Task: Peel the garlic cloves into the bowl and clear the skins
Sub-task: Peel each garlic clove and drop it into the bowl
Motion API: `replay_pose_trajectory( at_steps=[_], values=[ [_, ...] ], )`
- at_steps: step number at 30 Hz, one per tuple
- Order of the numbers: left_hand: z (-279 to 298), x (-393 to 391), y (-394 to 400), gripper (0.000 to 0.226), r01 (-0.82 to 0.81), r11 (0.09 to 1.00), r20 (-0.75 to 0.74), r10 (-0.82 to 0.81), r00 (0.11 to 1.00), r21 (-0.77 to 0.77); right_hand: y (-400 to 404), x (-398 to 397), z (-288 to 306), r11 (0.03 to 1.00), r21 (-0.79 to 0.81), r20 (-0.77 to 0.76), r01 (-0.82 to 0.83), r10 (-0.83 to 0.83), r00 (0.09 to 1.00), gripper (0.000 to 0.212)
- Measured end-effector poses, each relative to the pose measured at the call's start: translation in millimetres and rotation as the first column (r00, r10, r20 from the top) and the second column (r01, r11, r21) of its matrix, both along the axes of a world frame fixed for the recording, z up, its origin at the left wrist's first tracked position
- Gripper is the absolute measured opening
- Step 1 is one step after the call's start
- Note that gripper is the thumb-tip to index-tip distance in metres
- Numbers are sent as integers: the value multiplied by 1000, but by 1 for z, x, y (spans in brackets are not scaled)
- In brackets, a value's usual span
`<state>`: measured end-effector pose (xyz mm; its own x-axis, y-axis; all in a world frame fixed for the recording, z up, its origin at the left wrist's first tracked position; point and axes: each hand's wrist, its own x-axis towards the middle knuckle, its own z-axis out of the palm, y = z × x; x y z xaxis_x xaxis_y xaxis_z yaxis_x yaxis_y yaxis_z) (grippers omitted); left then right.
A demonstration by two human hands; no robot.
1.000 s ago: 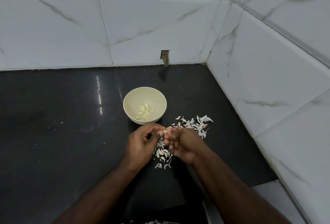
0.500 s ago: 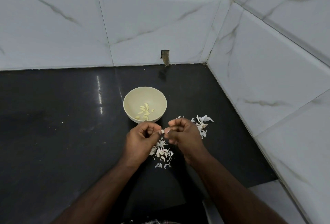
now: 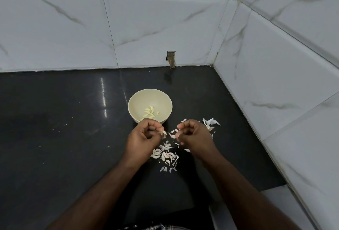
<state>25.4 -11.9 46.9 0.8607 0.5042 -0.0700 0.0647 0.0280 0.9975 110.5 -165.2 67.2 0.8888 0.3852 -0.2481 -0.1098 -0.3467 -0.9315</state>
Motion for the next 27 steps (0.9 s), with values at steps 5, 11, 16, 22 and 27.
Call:
replay_pose_trajectory(
  at_steps=[5,11,16,22,27],
  values=[
    [4,1,-3,19,12,970,12,-9,1000,-244,-14,11,5,957,-288,229,18,50,972,26],
    [5,3,-4,24,38,931,-12,-46,999,-363,-13,8,15,912,-408,352,-30,187,917,15],
    [2,3,-3,33,65,891,-41,-93,995,-450,-6,5,10,964,-210,283,-161,217,934,32],
    [4,2,-4,36,92,884,0,-103,995,-458,3,3,9,968,-149,250,-201,233,940,13],
    [4,2,-3,29,93,944,12,-93,996,-318,3,2,8,988,-21,93,-155,157,983,10]
  ],
)
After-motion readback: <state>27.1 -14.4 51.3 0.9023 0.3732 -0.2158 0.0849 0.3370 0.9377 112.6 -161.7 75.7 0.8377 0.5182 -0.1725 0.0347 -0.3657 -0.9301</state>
